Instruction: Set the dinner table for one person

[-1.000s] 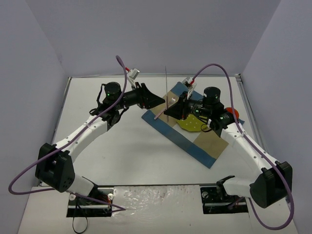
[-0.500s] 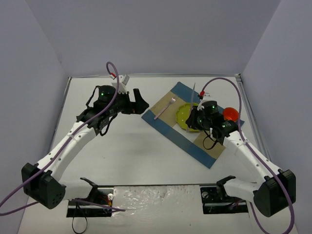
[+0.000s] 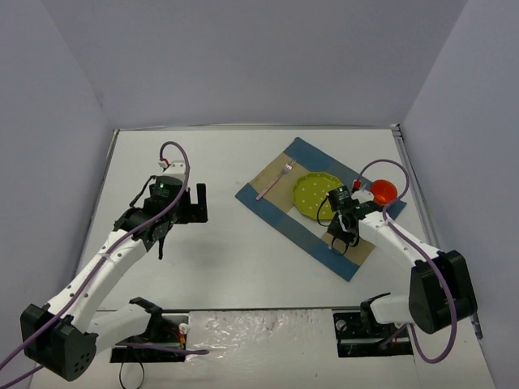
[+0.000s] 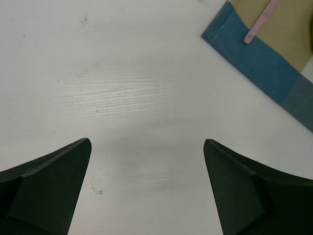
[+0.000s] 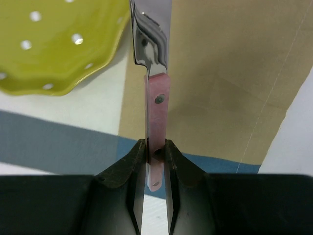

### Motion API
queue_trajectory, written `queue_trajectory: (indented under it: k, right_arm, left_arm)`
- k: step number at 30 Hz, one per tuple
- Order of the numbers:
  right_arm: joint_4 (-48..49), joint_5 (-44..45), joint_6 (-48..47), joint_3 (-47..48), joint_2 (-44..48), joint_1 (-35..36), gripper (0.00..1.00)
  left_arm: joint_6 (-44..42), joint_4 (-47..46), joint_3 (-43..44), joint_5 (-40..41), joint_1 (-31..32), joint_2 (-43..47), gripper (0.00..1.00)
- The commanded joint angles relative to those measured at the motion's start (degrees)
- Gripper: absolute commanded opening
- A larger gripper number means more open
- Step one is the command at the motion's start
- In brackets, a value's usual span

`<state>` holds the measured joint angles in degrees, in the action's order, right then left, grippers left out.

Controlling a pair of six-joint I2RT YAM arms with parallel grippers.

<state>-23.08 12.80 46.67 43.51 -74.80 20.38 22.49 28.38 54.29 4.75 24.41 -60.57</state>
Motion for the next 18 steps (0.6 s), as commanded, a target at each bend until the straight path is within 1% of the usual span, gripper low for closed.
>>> queue_trajectory:
  k: [1, 8, 10, 14, 18]
  right_arm:
    - [-1.20, 4.82, 6.37, -0.27, -3.93, -2.07, 0.00]
    - [-1.18, 4.17, 3.87, 0.35, -9.14, -8.17, 0.00]
    - [-1.10, 4.35, 3.60, 0.45, -9.67, -8.96, 0.00]
    - [-1.10, 3.70, 2.98, 1.40, -12.26, -9.05, 0.00]
    - [-1.47, 3.60, 5.01, 1.78, -11.16, -6.09, 0.00]
  left_arm:
    - [-2.11, -1.66, -0.78, 2.63, -0.97, 2.23, 0.97]
    - [-2.89, -2.98, -2.25, 3.23, -1.21, 1.77, 0.97]
    - [-2.89, -3.07, -2.26, 2.90, -1.29, 1.69, 0.97]
    - [-2.97, -3.33, -2.09, 3.07, -1.21, 1.27, 0.97]
    - [-2.89, -3.24, -2.12, 3.02, -1.21, 1.32, 0.97]
